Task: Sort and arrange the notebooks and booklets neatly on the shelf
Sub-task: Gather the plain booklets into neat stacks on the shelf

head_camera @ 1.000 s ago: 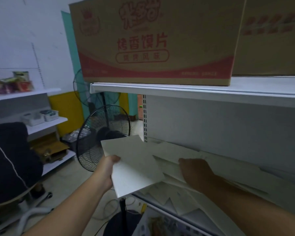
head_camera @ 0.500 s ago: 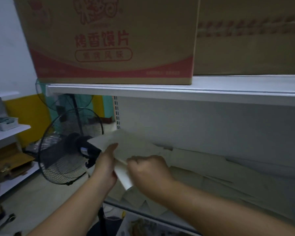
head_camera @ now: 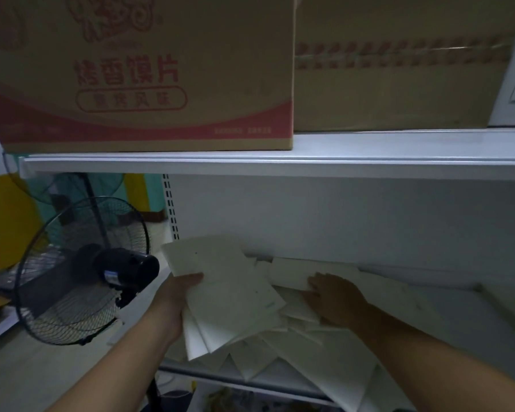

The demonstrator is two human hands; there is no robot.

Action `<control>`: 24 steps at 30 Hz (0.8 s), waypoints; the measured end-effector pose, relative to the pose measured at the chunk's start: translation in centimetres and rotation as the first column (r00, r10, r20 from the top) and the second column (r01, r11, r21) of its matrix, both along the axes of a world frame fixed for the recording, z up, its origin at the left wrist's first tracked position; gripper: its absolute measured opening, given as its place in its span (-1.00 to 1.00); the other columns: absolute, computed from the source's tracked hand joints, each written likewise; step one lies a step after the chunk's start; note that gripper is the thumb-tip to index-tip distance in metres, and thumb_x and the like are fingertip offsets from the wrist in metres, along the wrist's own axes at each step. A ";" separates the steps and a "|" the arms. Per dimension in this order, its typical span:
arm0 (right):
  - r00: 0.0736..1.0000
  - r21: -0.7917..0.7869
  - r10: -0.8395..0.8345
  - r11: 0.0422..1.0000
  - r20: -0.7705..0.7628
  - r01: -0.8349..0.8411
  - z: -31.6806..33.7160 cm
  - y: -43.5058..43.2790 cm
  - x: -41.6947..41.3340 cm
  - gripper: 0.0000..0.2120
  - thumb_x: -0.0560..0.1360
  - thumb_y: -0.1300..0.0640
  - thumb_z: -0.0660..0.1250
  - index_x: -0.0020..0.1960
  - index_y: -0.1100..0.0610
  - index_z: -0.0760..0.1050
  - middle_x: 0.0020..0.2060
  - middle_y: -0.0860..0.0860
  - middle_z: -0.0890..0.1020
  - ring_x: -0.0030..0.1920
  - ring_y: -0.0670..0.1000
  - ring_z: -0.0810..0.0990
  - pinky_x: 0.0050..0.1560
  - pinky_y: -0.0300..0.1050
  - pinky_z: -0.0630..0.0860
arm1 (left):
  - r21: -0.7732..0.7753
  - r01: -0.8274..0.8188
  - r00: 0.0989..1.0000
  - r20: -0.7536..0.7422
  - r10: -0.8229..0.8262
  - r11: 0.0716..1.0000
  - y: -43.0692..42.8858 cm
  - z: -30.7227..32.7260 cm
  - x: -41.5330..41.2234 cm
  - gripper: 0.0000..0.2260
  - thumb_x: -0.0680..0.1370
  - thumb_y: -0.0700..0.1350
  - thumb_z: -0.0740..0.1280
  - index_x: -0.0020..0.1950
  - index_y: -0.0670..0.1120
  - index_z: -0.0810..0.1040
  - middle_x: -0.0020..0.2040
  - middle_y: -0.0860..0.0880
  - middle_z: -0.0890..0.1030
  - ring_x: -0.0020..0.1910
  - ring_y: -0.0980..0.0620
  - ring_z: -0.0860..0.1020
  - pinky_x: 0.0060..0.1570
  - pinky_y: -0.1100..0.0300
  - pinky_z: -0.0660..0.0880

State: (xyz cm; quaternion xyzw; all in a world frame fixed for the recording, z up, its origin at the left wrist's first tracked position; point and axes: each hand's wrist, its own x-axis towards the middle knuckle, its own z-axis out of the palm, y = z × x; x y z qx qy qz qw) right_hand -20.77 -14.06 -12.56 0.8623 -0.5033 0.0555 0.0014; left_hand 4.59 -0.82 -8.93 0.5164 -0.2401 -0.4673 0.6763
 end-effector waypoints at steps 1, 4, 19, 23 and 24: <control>1.000 -0.049 0.014 0.999 -0.026 -0.015 0.2 0.0 0.0 -0.62 0.58 -0.12 0.11 0.30 0.03 0.43 0.25 0.02 0.51 0.24 0.07 0.48 0.19 -0.10 0.41 | -0.016 0.000 1.000 0.006 0.000 1.000 0.2 -0.1 0.2 -0.81 0.51 -0.32 0.27 0.07 -0.13 0.55 -0.22 -0.15 0.69 -0.18 -0.20 0.60 -0.17 -0.01 0.54; 1.000 -0.307 -0.004 0.952 0.024 0.011 2.6 -0.2 -0.1 -0.68 0.55 0.02 0.11 -0.05 -0.01 0.65 -0.18 0.06 0.68 -0.17 0.05 0.66 -0.21 -0.13 0.58 | -0.071 -0.022 0.998 0.049 0.025 0.997 0.6 -0.3 0.3 -0.65 0.45 -0.30 0.34 0.23 -0.14 0.51 -0.01 -0.21 0.66 -0.03 -0.27 0.60 -0.05 -0.11 0.55; 0.925 0.064 -0.091 0.995 0.368 0.073 9.7 9.0 -2.1 -0.62 0.61 -0.10 0.02 -0.08 0.05 0.54 0.04 0.10 0.63 0.07 0.12 0.57 -0.14 -0.14 0.33 | -0.114 0.236 0.969 0.100 -0.225 0.965 -4.6 -0.5 -15.8 -0.73 0.53 0.00 0.32 0.19 -0.05 0.55 -0.01 -0.10 0.69 -0.02 -0.11 0.65 0.09 -0.08 0.55; 0.815 0.211 -0.249 0.964 0.523 0.159 7.3 8.8 -11.5 -0.71 0.55 0.01 0.26 0.23 0.06 0.52 0.25 -0.07 0.52 0.29 -0.04 0.46 0.22 -0.28 0.34 | 0.021 0.392 0.913 0.115 -0.391 0.920 -4.5 -2.6 -20.1 -0.56 0.35 0.00 0.41 0.19 -0.11 0.57 0.00 -0.12 0.69 -0.01 -0.15 0.64 0.13 -0.14 0.53; 0.746 0.274 -0.351 0.934 0.566 0.231 6.3 9.0 -14.4 -0.56 0.51 -0.02 0.33 0.35 0.02 0.40 0.28 -0.14 0.43 0.34 -0.08 0.39 0.24 -0.36 0.27 | 0.037 0.418 0.902 0.104 -0.420 0.908 -4.6 -2.9 -21.4 -0.58 0.34 -0.01 0.42 0.16 -0.11 0.58 -0.01 -0.13 0.69 -0.02 -0.15 0.64 0.09 -0.10 0.54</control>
